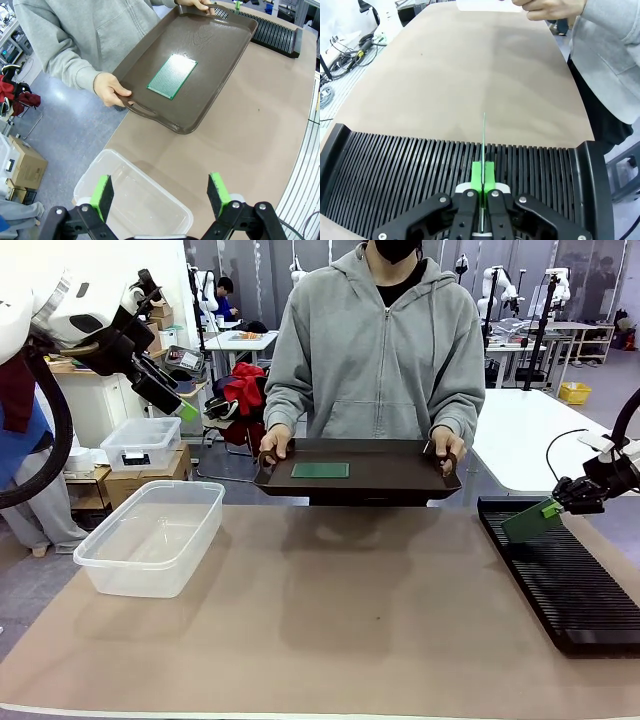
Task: Sort PCBs into racks and boxes based on the side picked up.
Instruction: If the short side of the Blank PCB is picked up, insert it into the PCB Rack ; if the long side is picked up, place it in the Organizing box.
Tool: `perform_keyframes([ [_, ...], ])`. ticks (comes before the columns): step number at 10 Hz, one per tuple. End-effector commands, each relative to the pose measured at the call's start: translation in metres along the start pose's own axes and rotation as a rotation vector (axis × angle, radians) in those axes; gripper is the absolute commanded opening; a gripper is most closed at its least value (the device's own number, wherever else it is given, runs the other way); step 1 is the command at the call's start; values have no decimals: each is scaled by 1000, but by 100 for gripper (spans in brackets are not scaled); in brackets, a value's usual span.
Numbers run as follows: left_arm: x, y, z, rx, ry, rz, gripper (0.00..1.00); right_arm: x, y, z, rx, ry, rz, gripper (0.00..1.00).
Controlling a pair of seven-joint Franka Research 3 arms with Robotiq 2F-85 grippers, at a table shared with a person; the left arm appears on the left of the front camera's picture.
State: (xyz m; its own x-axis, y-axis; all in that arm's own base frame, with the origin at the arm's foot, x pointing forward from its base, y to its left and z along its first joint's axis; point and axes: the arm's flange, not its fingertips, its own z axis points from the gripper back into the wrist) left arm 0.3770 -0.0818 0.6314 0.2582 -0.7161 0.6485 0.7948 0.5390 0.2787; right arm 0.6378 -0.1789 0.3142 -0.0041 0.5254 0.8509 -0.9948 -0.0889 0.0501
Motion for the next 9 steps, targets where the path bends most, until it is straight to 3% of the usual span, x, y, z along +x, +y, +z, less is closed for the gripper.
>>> perform_keyframes([
  [1,-1,-1,-1,-5,4,-1,100,-6,-7,0,27,-35,21,2],
  [6,-1,-1,-1,-5,4,-1,100,-22,-8,1,50,6,-26,2],
  [7,-1,-1,-1,-5,4,-1,100,-23,-9,3,58,11,-28,22],
  [8,-1,-1,-1,-5,4,-1,100,-24,-8,4,57,19,-26,22],
  [9,-1,-1,-1,-5,4,-1,100,-23,-8,4,59,25,-25,42],
])
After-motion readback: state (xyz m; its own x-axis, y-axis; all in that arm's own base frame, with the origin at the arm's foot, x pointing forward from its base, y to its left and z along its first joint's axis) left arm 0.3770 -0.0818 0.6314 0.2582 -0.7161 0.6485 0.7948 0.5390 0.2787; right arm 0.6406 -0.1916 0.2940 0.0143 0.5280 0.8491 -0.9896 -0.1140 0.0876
